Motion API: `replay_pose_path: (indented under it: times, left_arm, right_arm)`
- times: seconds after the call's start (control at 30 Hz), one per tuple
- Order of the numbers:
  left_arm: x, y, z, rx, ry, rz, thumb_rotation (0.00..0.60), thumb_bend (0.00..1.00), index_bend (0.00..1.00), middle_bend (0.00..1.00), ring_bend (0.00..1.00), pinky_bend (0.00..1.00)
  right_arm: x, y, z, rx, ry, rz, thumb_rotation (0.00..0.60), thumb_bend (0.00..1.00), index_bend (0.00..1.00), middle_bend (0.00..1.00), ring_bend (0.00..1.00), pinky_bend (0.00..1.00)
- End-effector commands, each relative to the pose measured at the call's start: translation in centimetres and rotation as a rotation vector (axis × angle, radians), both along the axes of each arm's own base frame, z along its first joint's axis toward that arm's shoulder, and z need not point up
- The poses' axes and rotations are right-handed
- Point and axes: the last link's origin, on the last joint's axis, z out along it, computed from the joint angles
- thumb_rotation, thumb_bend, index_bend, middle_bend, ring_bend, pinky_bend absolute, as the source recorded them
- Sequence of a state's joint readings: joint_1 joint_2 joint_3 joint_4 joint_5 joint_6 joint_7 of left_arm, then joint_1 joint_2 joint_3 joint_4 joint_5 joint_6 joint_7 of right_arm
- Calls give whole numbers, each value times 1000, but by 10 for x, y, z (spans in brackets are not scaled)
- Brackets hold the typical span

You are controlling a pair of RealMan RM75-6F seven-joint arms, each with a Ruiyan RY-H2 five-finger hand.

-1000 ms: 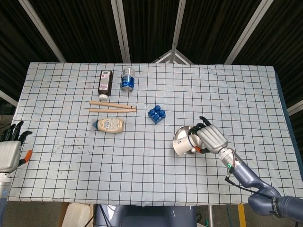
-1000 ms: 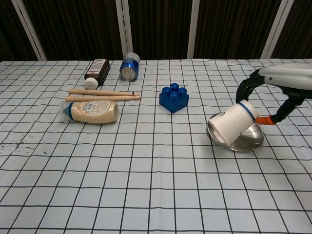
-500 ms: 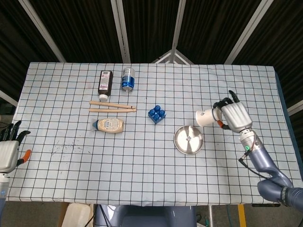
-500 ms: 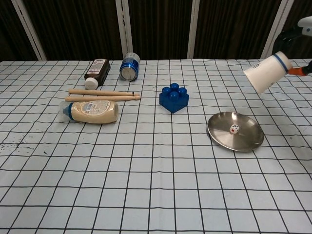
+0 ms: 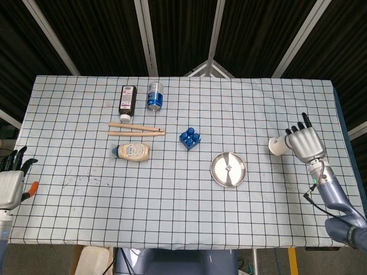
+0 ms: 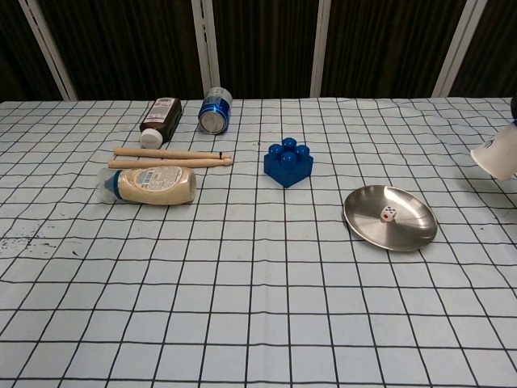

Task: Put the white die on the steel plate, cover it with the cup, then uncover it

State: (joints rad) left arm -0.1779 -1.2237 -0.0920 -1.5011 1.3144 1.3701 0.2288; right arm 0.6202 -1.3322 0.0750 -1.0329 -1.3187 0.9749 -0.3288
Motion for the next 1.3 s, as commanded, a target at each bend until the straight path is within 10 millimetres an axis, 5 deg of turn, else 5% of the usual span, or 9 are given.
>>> replay_pose_path:
  times: [0.03,0.37,0.53,0.97,1.13,1.3]
  left_arm:
    - [0,0,0,-1,0,1,600,468,249,0,0,98]
    - [-1,0,-1,-2,5,4,600,467,249,0,0,98]
    - [-1,1,-3,-7,8,4,600,468,247,0,0,98]
    - [0,1,-3,-7,8,3,600,468,244,0,0,98]
    - [-1,1,-2,-7,1,4,600,468,243,0,0,98]
    - [0,2,-1,-10,-18,-3,600,467,236,0,0,98]
  right_arm:
    - [-2,-1,-10,1,25,2,600,410,521,389,255,0]
    - [-7,-5,-27,7,125,12,600,362,509,365,215,0]
    - [-7,-4,-25,-38,210,46,600,166,298,227,129,0]
    - [12,16,-31,-93,227,104,600,47,30,95,86,0]
    - [19,44,-10,-141,17,87,600,44,16,91,88,0]
    - [16,99,30,-195,-543,6,600,44,106,104,152,0]
